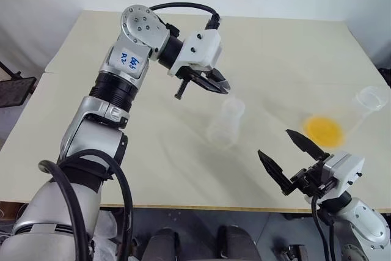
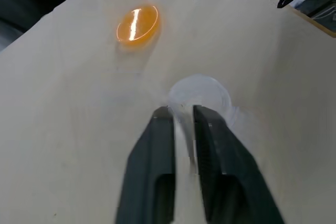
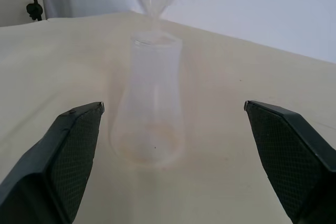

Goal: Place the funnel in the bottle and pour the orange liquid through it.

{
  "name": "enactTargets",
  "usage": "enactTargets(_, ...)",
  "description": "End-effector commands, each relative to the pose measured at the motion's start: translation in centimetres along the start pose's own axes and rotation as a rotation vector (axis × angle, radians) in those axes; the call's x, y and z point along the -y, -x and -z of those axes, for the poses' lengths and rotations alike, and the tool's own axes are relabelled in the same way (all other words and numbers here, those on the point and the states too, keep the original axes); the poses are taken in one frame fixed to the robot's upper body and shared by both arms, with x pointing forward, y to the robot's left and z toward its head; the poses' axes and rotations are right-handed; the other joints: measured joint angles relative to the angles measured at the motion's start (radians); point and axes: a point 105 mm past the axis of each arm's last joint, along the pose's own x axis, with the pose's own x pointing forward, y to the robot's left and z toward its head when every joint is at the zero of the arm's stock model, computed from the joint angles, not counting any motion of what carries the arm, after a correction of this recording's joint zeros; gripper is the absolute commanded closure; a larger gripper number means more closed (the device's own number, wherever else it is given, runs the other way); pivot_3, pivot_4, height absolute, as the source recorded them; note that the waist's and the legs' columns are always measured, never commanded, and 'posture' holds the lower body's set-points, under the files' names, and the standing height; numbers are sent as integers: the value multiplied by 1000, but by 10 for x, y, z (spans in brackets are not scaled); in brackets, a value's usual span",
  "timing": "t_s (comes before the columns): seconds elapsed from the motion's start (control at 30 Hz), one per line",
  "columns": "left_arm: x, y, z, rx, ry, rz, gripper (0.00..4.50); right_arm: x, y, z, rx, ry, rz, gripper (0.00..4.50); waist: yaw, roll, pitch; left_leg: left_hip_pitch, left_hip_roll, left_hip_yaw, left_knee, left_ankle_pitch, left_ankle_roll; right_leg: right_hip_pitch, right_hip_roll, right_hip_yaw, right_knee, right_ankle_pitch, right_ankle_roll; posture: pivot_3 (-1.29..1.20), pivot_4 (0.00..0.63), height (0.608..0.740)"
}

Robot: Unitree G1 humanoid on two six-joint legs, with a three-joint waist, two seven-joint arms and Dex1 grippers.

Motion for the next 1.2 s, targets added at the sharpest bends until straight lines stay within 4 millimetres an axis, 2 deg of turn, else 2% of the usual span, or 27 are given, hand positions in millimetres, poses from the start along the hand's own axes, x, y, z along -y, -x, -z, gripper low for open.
enactTargets(0.03, 5, 1, -20, 29, -60, 110, 2569, -1, -1, -10, 43, 26, 5, 0, 0, 0, 0, 0, 0, 0, 0, 0, 0, 0, 0, 0, 0, 0, 0, 0, 150, 740)
enactTargets(0.3, 6, 10, -24, 195, 73, 55, 96, 0, 0, -10, 39, 28, 3, 0, 0, 0, 0, 0, 0, 0, 0, 0, 0, 0, 0, 0, 0, 0, 0, 0, 150, 740)
enactTargets(0.43, 12, 29, -12, 334, 199, -47, 41, 3, 2, -12, 38, 29, 16, 0, -5, 1, 0, 1, 1, 0, 0, 0, 0, 0, 0, 1, 0, 0, 0, 0, 150, 740)
enactTargets(0.53, 13, 37, -1, 368, 253, -133, 41, 7, 5, -14, 49, 28, 43, 0, -3, 2, 0, 1, 1, 0, 0, 0, 0, 0, 1, 1, 0, 0, 0, 0, 150, 740)
enactTargets(0.7, 37, 78, 50, 457, 386, -482, 41, 41, 27, -24, 66, -3, 232, 0, -3, 2, -1, 1, 1, -2, 0, 0, 0, 0, 0, 1, 1, 0, 0, 0, 150, 740)
enactTargets(0.9, 75, 84, 78, 421, 485, -619, 41, 71, 74, -26, 40, -4, 453, 0, 3, 2, -1, 0, -1, -6, 2, 0, 0, 2, 0, 1, 1, 0, 0, 0, 150, 740)
enactTargets(1.1, 111, 77, 85, 389, 530, -664, 41, 103, 120, -20, -6, -2, 683, 0, -1, 3, -1, 2, 0, -8, 1, 0, 0, 2, 0, 4, 1, 0, 0, 0, 150, 740)
enactTargets(1.2, 121, 73, 81, 407, 554, -666, 41, 112, 135, -13, -32, -28, 743, 0, -3, 3, -1, 3, 1, -8, 0, 0, 0, 2, 1, 6, 1, 0, 0, 0, 150, 740)
